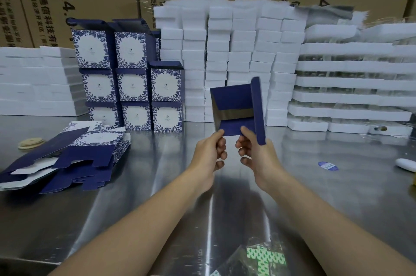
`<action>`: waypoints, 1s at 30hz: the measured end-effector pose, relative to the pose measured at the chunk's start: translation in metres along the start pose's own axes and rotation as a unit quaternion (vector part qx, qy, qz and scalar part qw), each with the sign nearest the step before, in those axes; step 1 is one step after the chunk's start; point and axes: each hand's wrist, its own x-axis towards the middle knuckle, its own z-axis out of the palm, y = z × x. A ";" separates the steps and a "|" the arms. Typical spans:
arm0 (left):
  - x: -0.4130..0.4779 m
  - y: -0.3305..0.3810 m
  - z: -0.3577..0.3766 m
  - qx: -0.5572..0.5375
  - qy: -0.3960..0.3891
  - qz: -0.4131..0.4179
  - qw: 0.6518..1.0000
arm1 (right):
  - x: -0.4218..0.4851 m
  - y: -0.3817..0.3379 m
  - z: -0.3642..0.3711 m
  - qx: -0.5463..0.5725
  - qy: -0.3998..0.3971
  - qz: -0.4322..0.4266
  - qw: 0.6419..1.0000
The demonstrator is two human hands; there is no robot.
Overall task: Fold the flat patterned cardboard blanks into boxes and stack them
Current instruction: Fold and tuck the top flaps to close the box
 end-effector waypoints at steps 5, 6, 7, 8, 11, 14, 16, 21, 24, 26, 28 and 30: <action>0.003 0.000 0.001 0.000 0.026 0.022 0.999 | 0.001 0.004 0.002 -0.032 0.018 -0.022 0.999; 0.004 -0.001 0.001 -0.001 0.032 0.026 0.999 | 0.002 0.005 0.001 -0.021 0.031 -0.031 0.999; 0.004 -0.001 0.000 -0.003 0.036 0.030 0.999 | 0.002 0.006 0.001 -0.014 0.047 -0.044 0.998; 0.005 -0.001 -0.001 -0.004 0.039 0.033 0.999 | 0.002 0.007 0.000 -0.013 0.064 -0.060 0.996; 0.005 -0.002 -0.001 -0.002 0.039 0.036 0.999 | 0.003 0.009 -0.002 -0.021 0.093 -0.092 0.991; 0.003 0.000 0.000 0.004 0.033 0.032 0.999 | 0.004 0.010 -0.001 -0.042 0.105 -0.103 0.988; 0.002 0.000 0.000 0.009 0.030 0.032 0.999 | 0.003 0.011 -0.001 -0.056 0.122 -0.102 0.986; -0.002 0.000 0.002 0.013 0.007 0.025 1.000 | 0.004 0.011 -0.004 -0.048 0.139 -0.116 0.982; -0.003 -0.001 0.004 0.021 -0.003 0.030 0.999 | 0.004 0.013 -0.002 -0.054 0.124 -0.125 0.983; -0.002 -0.001 0.004 0.022 0.001 0.038 0.999 | 0.005 0.016 -0.001 -0.073 0.117 -0.131 0.982; -0.001 0.000 0.003 0.025 0.008 0.049 0.998 | 0.005 0.016 0.000 -0.077 0.105 -0.130 0.983; 0.001 0.002 0.002 0.037 0.017 0.061 0.997 | 0.004 0.015 0.001 -0.052 0.088 -0.113 0.988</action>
